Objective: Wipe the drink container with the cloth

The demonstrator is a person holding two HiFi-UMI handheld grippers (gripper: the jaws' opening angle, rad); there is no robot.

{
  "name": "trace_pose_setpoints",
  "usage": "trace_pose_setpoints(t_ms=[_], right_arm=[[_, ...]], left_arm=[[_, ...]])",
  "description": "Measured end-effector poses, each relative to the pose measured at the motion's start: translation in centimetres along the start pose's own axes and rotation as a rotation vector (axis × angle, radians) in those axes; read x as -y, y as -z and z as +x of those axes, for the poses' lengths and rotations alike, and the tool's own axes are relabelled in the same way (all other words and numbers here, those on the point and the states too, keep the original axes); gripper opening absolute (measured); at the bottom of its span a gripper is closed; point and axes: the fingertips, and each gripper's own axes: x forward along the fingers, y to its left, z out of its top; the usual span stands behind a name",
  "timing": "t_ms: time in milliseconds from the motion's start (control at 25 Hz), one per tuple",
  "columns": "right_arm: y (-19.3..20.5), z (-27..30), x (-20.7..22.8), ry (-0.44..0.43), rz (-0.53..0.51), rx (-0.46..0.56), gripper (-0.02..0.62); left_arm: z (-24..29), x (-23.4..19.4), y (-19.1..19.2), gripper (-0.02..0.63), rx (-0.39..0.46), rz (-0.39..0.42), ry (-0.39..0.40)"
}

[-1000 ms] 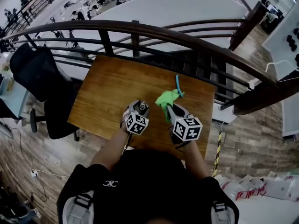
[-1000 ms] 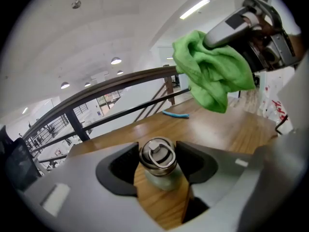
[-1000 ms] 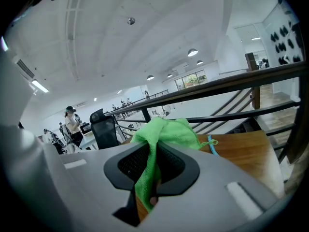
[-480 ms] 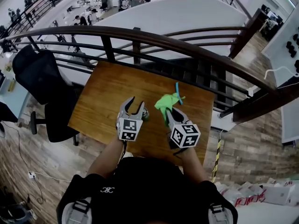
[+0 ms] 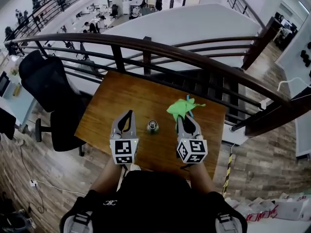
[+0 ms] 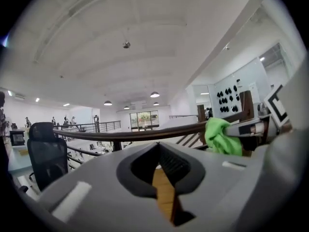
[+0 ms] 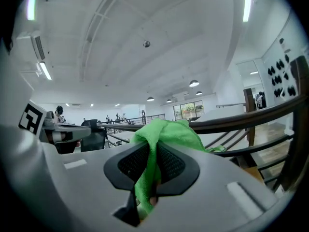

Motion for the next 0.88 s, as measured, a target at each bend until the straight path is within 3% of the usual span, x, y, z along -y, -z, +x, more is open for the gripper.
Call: trace_pose_setpoints(t_ms=[680,880], right_arm=[[-0.98,-0.37,-0.09,0.051,-0.101,0.077,0.048],[-1.24,-0.4,-0.11,0.049,-0.084,0.083,0.048]], left_arm=[[-0.74,0.11,0.18,0.054,-0.014,0.001,-0.019],[-0.45,0.61,-0.12,0.054,-0.018,0.0,-0.003]])
